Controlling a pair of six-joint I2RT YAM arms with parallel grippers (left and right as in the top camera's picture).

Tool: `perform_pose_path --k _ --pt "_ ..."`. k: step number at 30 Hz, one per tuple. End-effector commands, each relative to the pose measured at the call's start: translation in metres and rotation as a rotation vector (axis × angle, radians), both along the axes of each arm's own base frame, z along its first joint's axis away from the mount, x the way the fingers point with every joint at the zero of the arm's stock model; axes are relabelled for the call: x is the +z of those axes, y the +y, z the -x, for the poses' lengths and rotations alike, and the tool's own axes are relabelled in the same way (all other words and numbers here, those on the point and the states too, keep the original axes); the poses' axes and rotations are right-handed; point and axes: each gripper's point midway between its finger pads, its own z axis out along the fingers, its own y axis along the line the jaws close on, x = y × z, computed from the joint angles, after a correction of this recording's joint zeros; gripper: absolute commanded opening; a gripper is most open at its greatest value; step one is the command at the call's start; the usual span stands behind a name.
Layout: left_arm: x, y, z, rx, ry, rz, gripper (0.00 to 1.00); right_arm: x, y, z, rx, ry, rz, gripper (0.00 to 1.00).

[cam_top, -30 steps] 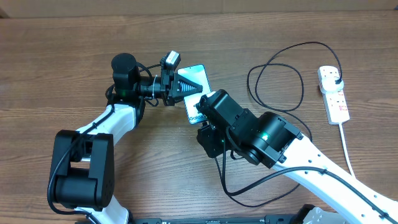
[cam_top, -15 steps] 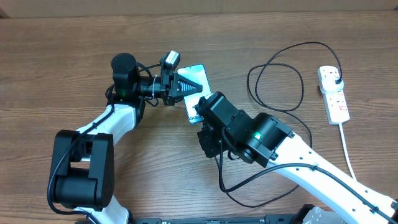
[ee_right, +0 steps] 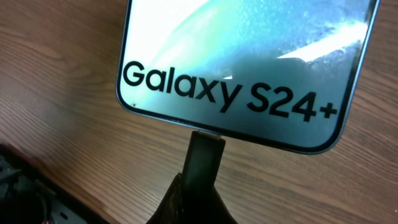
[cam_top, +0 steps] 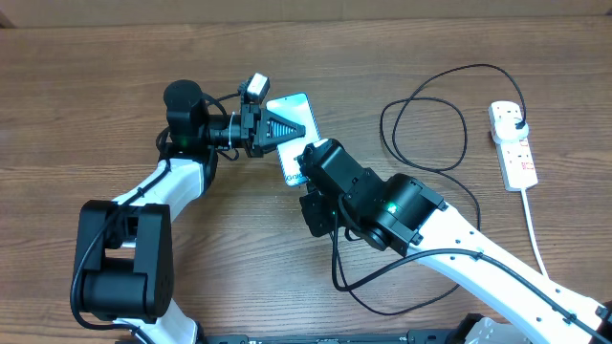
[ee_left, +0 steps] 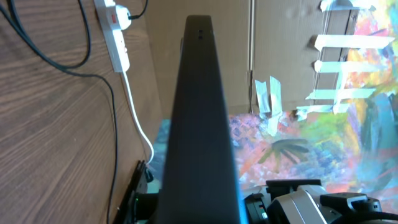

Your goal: Plug charger to phone and switch on socket

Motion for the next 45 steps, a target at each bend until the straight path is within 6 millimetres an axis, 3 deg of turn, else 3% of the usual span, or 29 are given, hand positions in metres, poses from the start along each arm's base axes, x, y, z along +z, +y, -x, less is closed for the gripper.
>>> perform_pose_path --k 1,4,9,12,15,17,19,22,25,27,30,33,36,38,41,45 --pt "0.006 -0.013 0.02 -0.12 -0.101 0.018 0.04 0.02 0.014 -0.02 -0.018 -0.091 -0.076 0.04" --pt "0.006 -0.016 0.023 -0.131 -0.117 0.02 0.04 0.031 0.017 -0.032 -0.037 -0.124 -0.118 0.04" --pt "0.006 -0.017 0.022 -0.124 -0.116 0.019 0.04 0.03 0.013 -0.034 -0.045 -0.116 -0.115 0.06" --pt "0.005 -0.018 0.016 -0.089 -0.117 0.014 0.04 0.026 0.01 -0.031 -0.045 -0.1 -0.097 0.18" --pt "0.005 -0.02 0.008 -0.045 -0.102 0.006 0.04 0.026 0.003 -0.024 -0.045 -0.084 -0.079 0.4" --pt "0.004 -0.026 0.004 -0.017 -0.095 0.001 0.04 0.033 -0.004 -0.02 -0.049 -0.08 -0.074 0.51" --pt "0.003 -0.035 0.001 0.013 -0.105 -0.005 0.04 0.045 -0.014 -0.013 -0.054 -0.077 -0.07 0.55" --pt "0.002 -0.054 -0.001 0.049 -0.106 -0.015 0.04 0.067 -0.032 -0.001 -0.065 -0.078 -0.07 0.66" --pt "0.0 -0.076 -0.001 0.088 -0.109 -0.026 0.04 0.09 -0.064 0.011 -0.108 -0.111 -0.041 0.78" --pt "0.0 -0.087 -0.003 0.123 -0.134 -0.035 0.04 0.102 -0.088 0.018 -0.151 -0.151 -0.018 1.0" --pt "-0.015 -0.096 -0.012 0.185 -0.141 -0.107 0.04 0.119 -0.133 0.028 -0.296 -0.213 -0.001 1.0" --pt "-0.049 -0.09 -0.021 0.213 -0.121 -0.283 0.04 0.136 -0.176 0.042 -0.459 -0.276 -0.027 1.0" --pt "-0.073 -0.07 -0.027 0.211 -0.157 -0.479 0.04 0.152 -0.195 0.055 -0.524 -0.324 -0.105 1.0" --pt "-0.077 -0.056 -0.027 0.175 -0.204 -0.555 0.04 0.161 -0.2 0.061 -0.528 -0.354 -0.15 1.0" --pt "-0.081 -0.021 -0.028 0.124 -0.264 -0.676 0.04 0.166 -0.2 0.061 -0.531 -0.375 -0.182 1.0" --pt "-0.099 0.014 -0.031 0.13 -0.254 -0.769 0.04 0.163 -0.184 0.052 -0.529 -0.351 -0.237 1.0"
